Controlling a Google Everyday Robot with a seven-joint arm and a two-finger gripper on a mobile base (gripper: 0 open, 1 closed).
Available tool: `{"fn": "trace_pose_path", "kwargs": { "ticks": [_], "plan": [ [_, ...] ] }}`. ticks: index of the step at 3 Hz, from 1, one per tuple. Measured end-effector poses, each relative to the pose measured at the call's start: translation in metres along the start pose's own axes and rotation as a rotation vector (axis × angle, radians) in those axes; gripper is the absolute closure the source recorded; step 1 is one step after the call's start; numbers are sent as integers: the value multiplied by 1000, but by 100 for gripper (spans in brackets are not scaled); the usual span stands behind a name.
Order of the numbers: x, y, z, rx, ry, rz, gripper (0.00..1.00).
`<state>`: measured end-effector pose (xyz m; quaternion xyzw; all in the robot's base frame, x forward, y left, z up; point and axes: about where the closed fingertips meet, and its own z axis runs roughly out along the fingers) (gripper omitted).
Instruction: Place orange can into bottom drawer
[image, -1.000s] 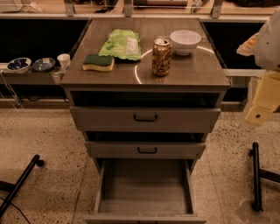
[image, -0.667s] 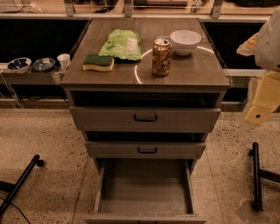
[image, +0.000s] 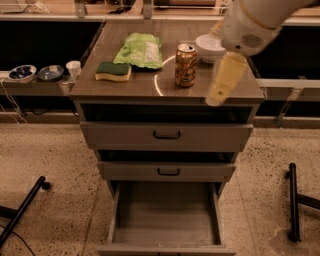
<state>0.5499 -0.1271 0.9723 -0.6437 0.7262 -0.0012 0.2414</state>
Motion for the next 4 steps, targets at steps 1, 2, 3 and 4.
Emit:
{"fn": "trace_pose_path", "kwargs": {
  "ticks": [1, 2, 3, 4],
  "plan": [
    [-38, -64, 28, 56, -167, 32, 0],
    [-50, -108, 49, 98, -301, 113, 0],
    [-46, -135, 59, 124, -368, 183, 0],
    [-45, -151, 81, 114, -396, 238, 0]
  ]
}}
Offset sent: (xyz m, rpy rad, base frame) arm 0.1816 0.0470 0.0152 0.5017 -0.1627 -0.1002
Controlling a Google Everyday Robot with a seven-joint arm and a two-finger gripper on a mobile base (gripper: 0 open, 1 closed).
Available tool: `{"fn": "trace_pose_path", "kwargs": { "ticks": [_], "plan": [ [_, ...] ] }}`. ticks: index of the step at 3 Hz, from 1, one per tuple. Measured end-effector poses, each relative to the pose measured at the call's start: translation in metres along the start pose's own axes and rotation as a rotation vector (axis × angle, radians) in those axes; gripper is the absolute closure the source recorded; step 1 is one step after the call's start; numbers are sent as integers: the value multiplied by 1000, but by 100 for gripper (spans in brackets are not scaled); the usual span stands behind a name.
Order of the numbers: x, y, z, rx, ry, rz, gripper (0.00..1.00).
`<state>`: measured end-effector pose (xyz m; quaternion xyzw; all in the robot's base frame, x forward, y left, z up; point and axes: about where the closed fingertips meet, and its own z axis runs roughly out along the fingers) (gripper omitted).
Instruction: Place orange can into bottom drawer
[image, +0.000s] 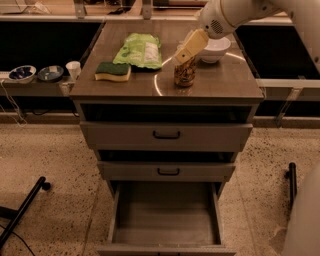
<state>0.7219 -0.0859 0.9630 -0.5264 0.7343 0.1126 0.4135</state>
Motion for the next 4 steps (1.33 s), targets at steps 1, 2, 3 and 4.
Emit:
{"fn": "trace_pose_path", "kwargs": {
  "ticks": [1, 2, 3, 4],
  "plan": [
    [6, -7, 28, -27, -18, 45, 0],
    [18, -13, 51, -41, -24, 89, 8],
    [31, -17, 57, -37, -26, 119, 24],
    [38, -15, 54, -49, -45, 122, 47]
  ]
}}
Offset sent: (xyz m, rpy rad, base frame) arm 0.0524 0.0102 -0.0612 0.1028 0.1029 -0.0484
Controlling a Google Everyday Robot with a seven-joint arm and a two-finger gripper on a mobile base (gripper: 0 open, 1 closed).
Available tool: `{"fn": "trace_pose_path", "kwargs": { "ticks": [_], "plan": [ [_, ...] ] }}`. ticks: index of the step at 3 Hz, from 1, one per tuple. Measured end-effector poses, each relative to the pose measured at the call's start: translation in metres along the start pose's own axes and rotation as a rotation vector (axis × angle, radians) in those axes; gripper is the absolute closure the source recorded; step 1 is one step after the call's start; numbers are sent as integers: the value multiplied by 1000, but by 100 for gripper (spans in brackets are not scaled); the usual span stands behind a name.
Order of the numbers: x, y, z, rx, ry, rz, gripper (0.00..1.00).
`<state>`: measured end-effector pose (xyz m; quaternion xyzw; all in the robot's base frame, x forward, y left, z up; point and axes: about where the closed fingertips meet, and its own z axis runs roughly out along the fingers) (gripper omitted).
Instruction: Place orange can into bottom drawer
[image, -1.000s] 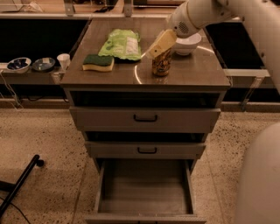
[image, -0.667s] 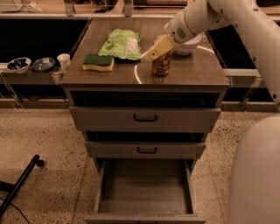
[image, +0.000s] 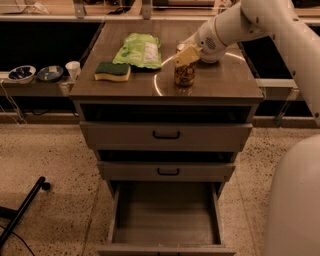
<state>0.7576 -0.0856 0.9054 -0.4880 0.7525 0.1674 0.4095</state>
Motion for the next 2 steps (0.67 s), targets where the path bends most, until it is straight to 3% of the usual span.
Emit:
{"fn": "trace_pose_path", "kwargs": {
  "ticks": [1, 2],
  "plan": [
    [-5, 11, -4, -56, -25, -32, 70],
    [-12, 52, -26, -158, -44, -131, 94]
  ]
}}
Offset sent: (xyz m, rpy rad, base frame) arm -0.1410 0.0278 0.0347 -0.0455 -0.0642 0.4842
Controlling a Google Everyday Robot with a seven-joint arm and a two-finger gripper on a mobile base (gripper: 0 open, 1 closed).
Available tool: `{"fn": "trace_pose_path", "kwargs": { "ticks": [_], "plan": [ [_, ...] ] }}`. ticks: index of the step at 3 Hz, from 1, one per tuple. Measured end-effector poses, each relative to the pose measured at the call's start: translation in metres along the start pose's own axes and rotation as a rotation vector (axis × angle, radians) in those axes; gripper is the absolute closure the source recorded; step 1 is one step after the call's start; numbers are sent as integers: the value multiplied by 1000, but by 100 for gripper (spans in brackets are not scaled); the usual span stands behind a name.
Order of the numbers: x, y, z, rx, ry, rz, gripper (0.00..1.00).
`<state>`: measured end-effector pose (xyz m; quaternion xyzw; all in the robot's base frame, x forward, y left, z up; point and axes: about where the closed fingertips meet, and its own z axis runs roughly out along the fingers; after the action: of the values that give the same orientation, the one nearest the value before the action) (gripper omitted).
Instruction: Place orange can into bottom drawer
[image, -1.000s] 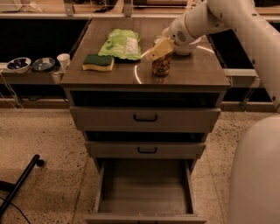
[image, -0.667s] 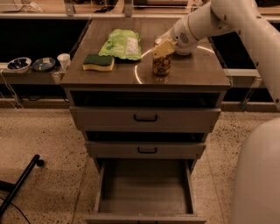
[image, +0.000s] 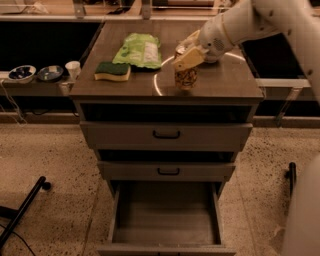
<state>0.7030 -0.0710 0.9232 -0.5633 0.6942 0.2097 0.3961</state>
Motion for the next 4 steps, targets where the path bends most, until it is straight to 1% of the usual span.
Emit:
{"fn": "trace_pose_path", "kwargs": {
  "ticks": [1, 2, 3, 4],
  "plan": [
    [-17, 61, -26, -58, -72, -157, 100],
    [3, 110, -43, -53, -38, -227, 100],
    [31, 137, -24, -118, -3, -199, 100],
    [52, 129, 3, -146, -72, -124, 100]
  ]
}}
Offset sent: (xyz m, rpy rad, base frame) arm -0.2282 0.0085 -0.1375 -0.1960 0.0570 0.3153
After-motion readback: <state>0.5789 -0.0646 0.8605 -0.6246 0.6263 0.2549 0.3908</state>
